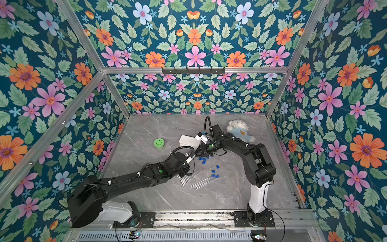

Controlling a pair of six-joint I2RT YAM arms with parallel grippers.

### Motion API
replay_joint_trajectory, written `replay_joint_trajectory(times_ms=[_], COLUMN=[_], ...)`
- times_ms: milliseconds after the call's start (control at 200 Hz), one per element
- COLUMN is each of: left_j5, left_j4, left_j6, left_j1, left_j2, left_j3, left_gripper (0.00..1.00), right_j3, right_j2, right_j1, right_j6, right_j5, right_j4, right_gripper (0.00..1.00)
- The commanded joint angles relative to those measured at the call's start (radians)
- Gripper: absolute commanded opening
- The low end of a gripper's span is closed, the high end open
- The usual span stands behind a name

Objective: Remove stoppers from test tubes
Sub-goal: Open the stopper on the test tube.

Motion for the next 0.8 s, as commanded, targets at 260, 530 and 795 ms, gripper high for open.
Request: replay_joint_trajectory(times_ms=[260,530,795], left_j5=[-0.022,-0.045,-0.046], left_j4=[-0.079,-0.096,-0.103], left_j6=[0.011,0.018,0.020], left_j1=[-0.005,-0.021,-0.025], left_j2=[0.020,0.045,0.055], left_j3=[0.004,0.015,0.020], left_gripper=[0.00,0.00,0.00], right_j3=[-0.042,-0.029,-0.017], right_j2=[-0.039,-0.039,-0.045], right_j1=[-0.044,-0.044,-0.043], right_j6=[0.038,-0.004,-0.036], right_j5=[-0.008,0.081,0.155], right_j4=[0.105,0.040,-0.003], right_gripper=[0.02,0.01,0.00])
